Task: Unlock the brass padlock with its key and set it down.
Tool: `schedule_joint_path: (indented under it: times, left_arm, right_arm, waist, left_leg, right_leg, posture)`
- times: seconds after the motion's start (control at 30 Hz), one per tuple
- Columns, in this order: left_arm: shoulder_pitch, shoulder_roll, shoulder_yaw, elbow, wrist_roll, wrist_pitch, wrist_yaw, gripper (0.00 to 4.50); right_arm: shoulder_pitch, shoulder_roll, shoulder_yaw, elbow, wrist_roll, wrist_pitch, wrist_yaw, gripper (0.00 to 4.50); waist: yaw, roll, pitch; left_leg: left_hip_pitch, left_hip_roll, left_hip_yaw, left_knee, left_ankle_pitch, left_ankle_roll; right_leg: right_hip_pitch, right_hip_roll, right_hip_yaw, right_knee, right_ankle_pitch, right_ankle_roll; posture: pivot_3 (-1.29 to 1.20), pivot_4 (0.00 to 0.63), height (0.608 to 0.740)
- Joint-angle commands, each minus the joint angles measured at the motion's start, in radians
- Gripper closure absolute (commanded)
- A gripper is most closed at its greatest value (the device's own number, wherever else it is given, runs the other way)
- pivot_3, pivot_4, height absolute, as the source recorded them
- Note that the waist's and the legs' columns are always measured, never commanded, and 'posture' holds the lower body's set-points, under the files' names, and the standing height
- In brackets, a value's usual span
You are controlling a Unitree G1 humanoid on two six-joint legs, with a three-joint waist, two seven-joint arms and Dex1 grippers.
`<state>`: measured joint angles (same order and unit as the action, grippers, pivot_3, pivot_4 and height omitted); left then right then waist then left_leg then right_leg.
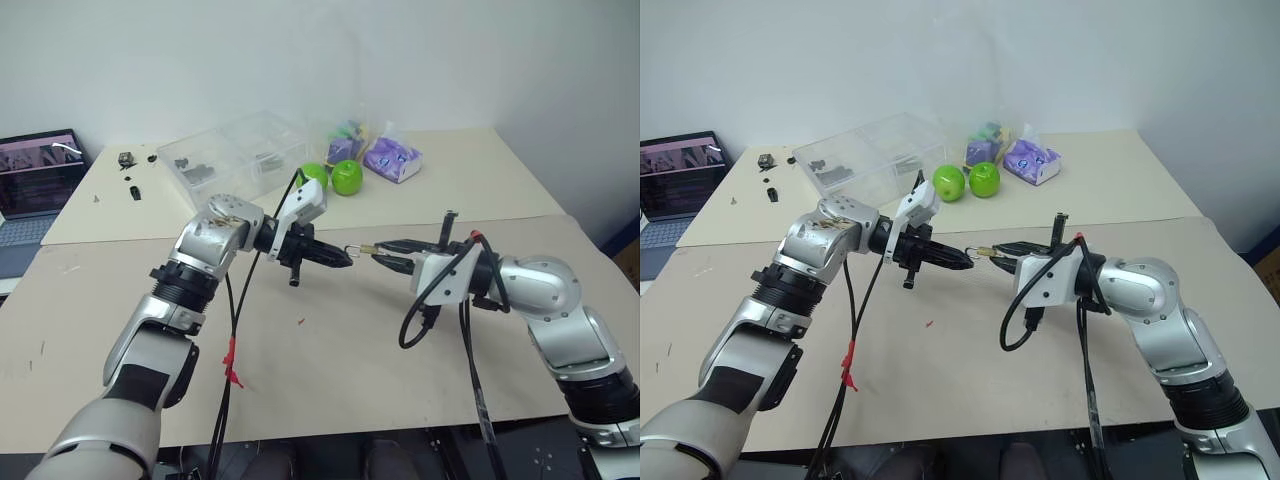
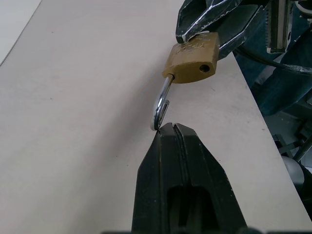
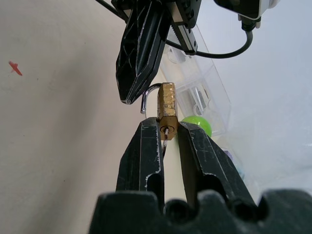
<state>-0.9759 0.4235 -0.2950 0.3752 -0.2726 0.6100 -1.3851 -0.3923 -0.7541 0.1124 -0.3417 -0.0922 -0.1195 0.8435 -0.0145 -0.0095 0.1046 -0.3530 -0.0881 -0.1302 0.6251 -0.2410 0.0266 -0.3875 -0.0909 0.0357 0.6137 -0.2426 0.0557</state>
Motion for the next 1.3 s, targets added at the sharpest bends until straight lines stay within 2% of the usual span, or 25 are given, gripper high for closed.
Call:
schedule_joint_path:
  times: [0.03, 0.33, 0.67, 0.97, 1.13, 1.23, 1.3]
  left_arm:
    - [-0.03, 0.001, 0.022, -0.001, -0.002, -0.021, 0.004, 4.48]
    - [-0.028, 0.025, 0.022, 0.011, 0.015, -0.037, 0.006, 4.48]
    - [-0.021, 0.118, 0.033, 0.032, 0.045, -0.079, -0.012, 4.48]
    - [0.028, 0.208, 0.036, -0.123, -0.019, 0.017, -0.089, 4.48]
    - [0.071, 0.244, 0.037, -0.216, -0.035, 0.045, -0.09, 4.48]
    - [0.102, 0.264, 0.045, -0.245, -0.044, 0.039, -0.087, 3.79]
    - [0.123, 0.276, 0.048, -0.263, -0.044, 0.022, -0.086, 3.07]
  right_arm:
    - [0.0, -0.001, -0.022, -0.038, 0.022, 0.0, -0.005, 4.38]
    - [0.03, -0.016, -0.036, -0.023, 0.023, -0.016, 0.003, 4.38]
    - [0.028, -0.045, -0.046, 0.076, 0.018, -0.091, -0.001, 4.38]
    - [-0.012, 0.008, 0.056, 0.164, -0.04, -0.198, -0.002, 4.38]
    - [-0.044, 0.017, 0.071, 0.233, -0.048, -0.251, -0.003, 4.38]
    - [-0.055, 0.023, 0.076, 0.252, -0.046, -0.266, -0.001, 4.38]
    - [-0.058, 0.027, 0.079, 0.261, -0.044, -0.274, 0.001, 4.38]
  waist:
    - [0.0, 0.0, 0.0]
    - [0.0, 0.0, 0.0]
    - [-0.001, 0.0, 0.0]
    - [-0.003, 0.0, 0.0]
    - [-0.003, 0.0, 0.0]
    - [-0.003, 0.0, 0.0]
    - [-0.003, 0.001, 0.0]
  left_leg:
    - [0.0, 0.0, 0.0, 0.0, 0.0, 0.0]
    - [0.0, 0.0, 0.0, 0.0, 0.0, 0.0]
    - [0.0, 0.0, 0.0, 0.0, 0.0, 0.0]
    - [0.0, 0.0, 0.0, 0.0, 0.0, 0.0]
    - [0.0, 0.0, 0.0, 0.0, 0.0, 0.0]
    - [0.001, 0.001, 0.0, -0.001, 0.0, 0.0]
    - [0.001, 0.001, 0.0, -0.001, 0.0, 0.0]
  right_leg:
    - [0.0, 0.0, 0.0, 0.0, 0.0, 0.0]
    - [0.0, 0.0, 0.0, 0.0, 0.0, 0.0]
    - [0.0, 0.0, 0.0, 0.0, 0.0, 0.0]
    - [0.0, 0.0, 0.0, 0.0, 0.0, 0.0]
    - [0.0, 0.0, 0.0, 0.0, 0.0, 0.0]
    - [-0.001, 0.001, 0.001, 0.0, 0.0, 0.0]
    - [-0.001, 0.001, 0.001, 0.0, 0.0, 0.0]
  posture:
    - [0.0, 0.15, 0.74]
    - [0.0, 0.15, 0.74]
    - [0.0, 0.15, 0.74]
    - [0.0, 0.15, 0.74]
    - [0.0, 0.15, 0.74]
    - [0.0, 0.15, 0.74]
    - [0.0, 0.15, 0.74]
